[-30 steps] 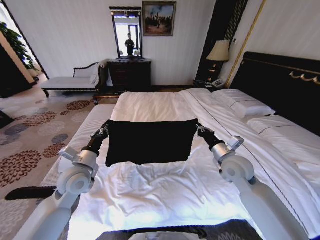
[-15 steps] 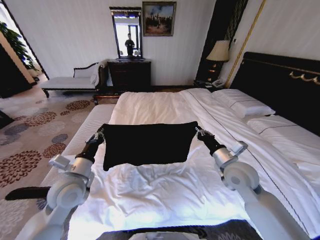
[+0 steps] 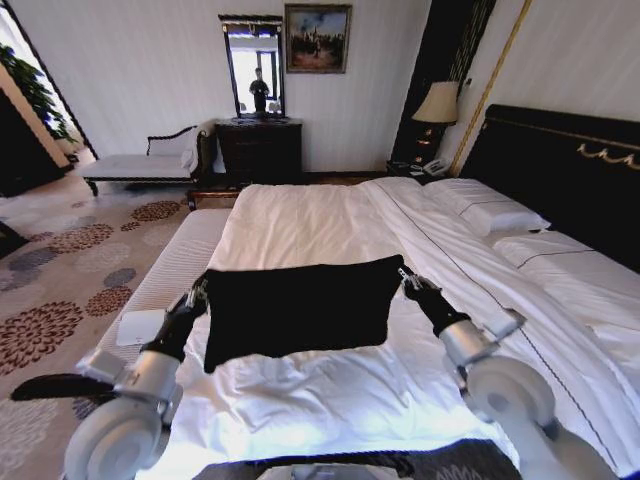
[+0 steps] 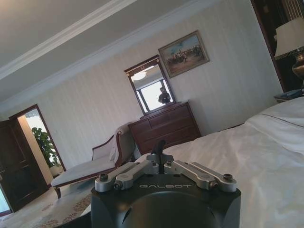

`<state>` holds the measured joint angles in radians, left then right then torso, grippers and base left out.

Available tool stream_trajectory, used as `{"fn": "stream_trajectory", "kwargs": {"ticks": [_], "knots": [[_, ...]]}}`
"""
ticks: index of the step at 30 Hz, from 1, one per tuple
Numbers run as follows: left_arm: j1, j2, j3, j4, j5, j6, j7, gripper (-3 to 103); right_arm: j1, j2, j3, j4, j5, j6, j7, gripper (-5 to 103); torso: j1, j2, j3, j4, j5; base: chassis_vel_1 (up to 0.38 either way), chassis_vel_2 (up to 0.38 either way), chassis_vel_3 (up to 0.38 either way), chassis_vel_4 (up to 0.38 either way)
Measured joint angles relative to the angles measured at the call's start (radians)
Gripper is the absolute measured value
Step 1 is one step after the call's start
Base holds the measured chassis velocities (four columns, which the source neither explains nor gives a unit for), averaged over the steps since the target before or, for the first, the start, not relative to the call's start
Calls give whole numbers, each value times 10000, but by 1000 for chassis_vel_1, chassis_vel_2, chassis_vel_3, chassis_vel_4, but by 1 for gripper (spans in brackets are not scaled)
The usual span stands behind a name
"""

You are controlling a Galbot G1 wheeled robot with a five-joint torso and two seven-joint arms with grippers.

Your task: Fold the clothes on the bed.

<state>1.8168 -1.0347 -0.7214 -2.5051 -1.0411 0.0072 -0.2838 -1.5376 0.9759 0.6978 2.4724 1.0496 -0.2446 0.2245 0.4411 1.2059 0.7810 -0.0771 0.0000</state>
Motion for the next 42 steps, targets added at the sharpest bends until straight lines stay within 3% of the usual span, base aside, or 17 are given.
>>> {"fn": "stream_trajectory", "kwargs": {"ticks": [5, 13, 22, 28, 32, 42], "knots": [[262, -42, 551, 6, 78, 41, -223, 0, -386, 61, 313, 294, 238, -93, 13, 0, 0, 0, 1, 0, 0, 0, 0, 0, 0], [-2048, -39, 2058, 517, -167, 459, -971, 0, 1273, 28, -1236, -1696, 515, -195, 407, 0, 2, -3, 4, 2, 2, 0, 0, 0, 0], [-4575, -92, 3114, 3928, -1194, 689, -908, 0, 3781, 207, -3034, -4928, 430, -178, 370, 0, 2, -3, 4, 2, -2, 0, 0, 0, 0], [-6177, -304, 3836, 5437, -1281, 699, -733, 0, 5132, 577, -4082, -6469, 385, 26, 383, 0, 5, -4, 5, 0, 0, 0, 0, 0, 0], [-7496, -596, 4307, 7207, -1299, 697, -604, 0, 6080, 975, -4758, -7978, 95, 215, 249, 0, 4, -4, 4, -2, -1, 0, 0, 0, 0], [-9274, -1205, 4752, 10038, -1189, 596, -163, 0, 7755, 1782, -5632, -10508, -599, 752, -144, 0, 5, -3, 4, 0, 0, 0, 0, 0, 0]]}}
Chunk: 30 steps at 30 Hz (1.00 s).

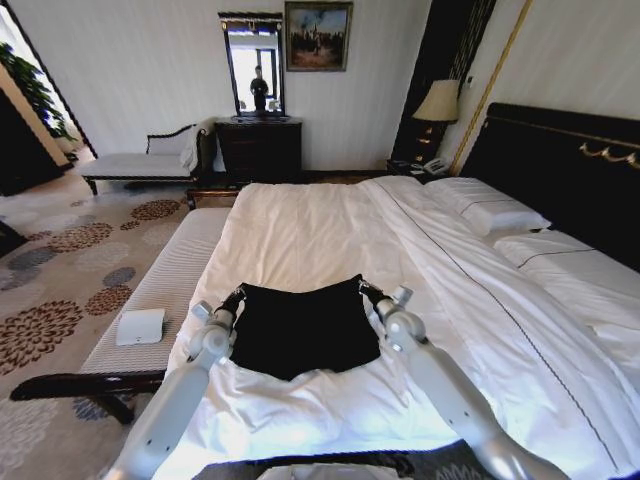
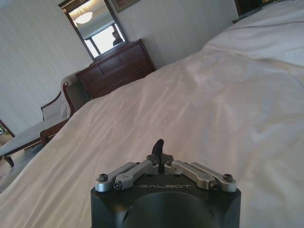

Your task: Fold the clothes on the bed.

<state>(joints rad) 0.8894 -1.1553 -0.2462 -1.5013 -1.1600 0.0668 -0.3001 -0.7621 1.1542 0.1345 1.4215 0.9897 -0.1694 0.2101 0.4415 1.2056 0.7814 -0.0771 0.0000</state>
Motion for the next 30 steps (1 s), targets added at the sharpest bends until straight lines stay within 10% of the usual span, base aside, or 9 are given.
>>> {"fn": "stream_trajectory", "kwargs": {"ticks": [30], "knots": [[-2186, -921, 99, 3692, 669, -831, 1276, 0, 1534, 1307, 37, -3434, -900, 1099, -439, 0, -3, 2, -2, 0, 0, 0, 0, 0, 0]]}}
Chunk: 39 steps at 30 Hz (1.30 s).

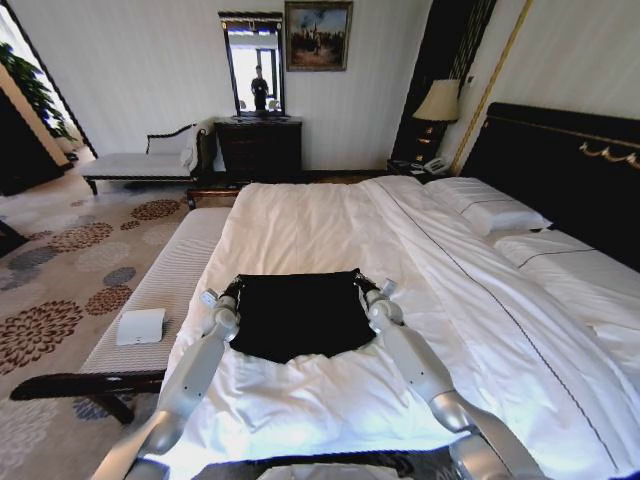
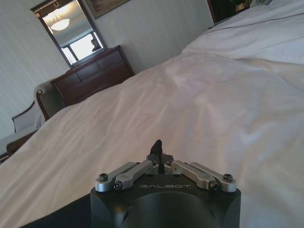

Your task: Fold the clothes on the bed.

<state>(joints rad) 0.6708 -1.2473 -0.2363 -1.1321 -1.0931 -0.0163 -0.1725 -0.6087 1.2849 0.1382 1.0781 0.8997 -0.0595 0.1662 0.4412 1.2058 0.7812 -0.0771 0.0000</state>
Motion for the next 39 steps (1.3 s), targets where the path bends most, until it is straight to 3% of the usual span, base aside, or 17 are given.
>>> {"fn": "stream_trajectory", "kwargs": {"ticks": [9, 16, 19, 26, 28, 39], "knots": [[-12, -8, 81, 141, 212, -179, 76, 0, 68, 250, 153, -512, -371, 374, -92, 0, 0, 0, 0, 0, -1, 0, 0, 0, 0], [529, -58, -17, -354, 612, -407, 161, 0, -507, 576, 529, -584, -2280, 1752, -221, 0, 0, 0, 0, 2, 1, 0, 0, 0, 0], [1202, -146, -292, -927, 1053, -594, 301, 0, -1071, 670, 904, -450, -3366, 2520, -461, 0, 0, 0, -1, 1, 0, 0, 0, 0, 0], [2395, -381, -771, -1822, 1481, -819, 519, 0, -2236, 728, 1151, 165, -4411, 3114, -799, 0, -3, 1, -2, 0, -2, 0, 0, 0, 0], [3331, -332, -1001, -2763, 1673, -957, 599, 0, -3233, 770, 1178, 961, -5151, 3375, -915, 0, -2, 0, -2, -1, 0, 0, 0, 0, 0], [4951, 23, -1457, -4248, 1687, -1156, 698, 0, -4812, 792, 1682, 2770, -5779, 3618, -927, 0, -3, 2, -2, 1, -2, 0, 0, 0, 0]]}}
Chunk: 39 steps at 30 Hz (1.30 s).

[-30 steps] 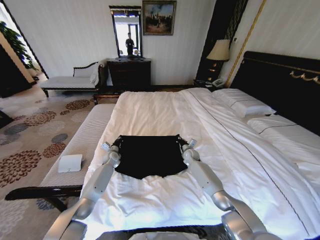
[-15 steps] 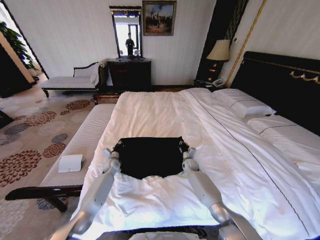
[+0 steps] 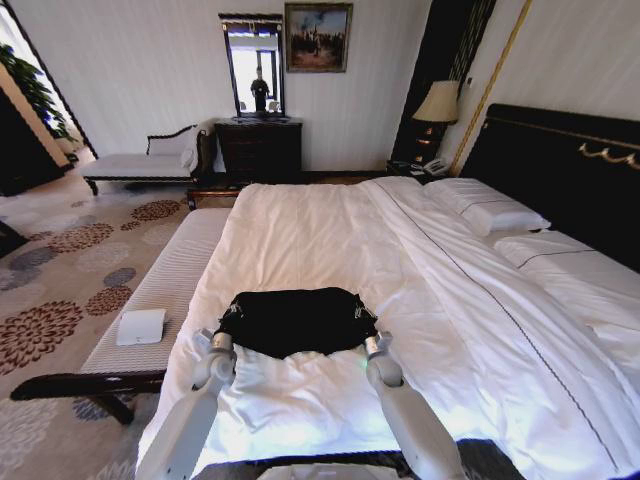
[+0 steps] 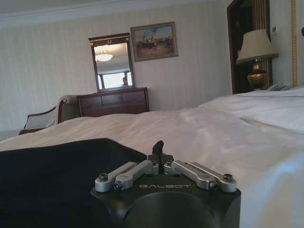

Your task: Fold the clothes on the bed.

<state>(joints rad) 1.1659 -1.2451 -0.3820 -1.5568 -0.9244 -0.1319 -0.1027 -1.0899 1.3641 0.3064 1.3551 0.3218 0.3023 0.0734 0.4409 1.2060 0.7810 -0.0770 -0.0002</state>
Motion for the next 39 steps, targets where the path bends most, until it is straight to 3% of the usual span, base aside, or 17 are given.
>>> {"fn": "stream_trajectory", "kwargs": {"ticks": [4, 9, 20, 30, 39], "knots": [[311, 91, -54, -93, 0, -81, 37, 0, -463, -2, 139, 325, -235, 167, 0, 0, 2, 0, 0, -1, 2, 0, 0, 0, 0], [736, 140, -67, -374, -12, -107, 40, 0, -1087, 50, 323, 824, 290, 163, 86, 0, 2, 0, 1, -1, 2, 0, 0, 0, 0], [1624, 416, -241, -928, -35, -174, -4, 0, -1964, 149, 425, 1307, -62, 319, 76, 0, 2, 0, 1, 0, 1, 0, 0, 0, 0], [1708, 537, -275, -1113, -35, -186, -140, 0, -2488, 104, 641, 2111, 426, 199, 204, 0, 3, -1, 2, -1, 1, 0, 0, 0, 0], [1993, 513, -132, -1067, 366, -131, -286, 0, -2734, 178, 605, 1747, 212, 292, 107, 0, 3, -2, 2, 0, 1, 0, 0, 0, 0]]}}
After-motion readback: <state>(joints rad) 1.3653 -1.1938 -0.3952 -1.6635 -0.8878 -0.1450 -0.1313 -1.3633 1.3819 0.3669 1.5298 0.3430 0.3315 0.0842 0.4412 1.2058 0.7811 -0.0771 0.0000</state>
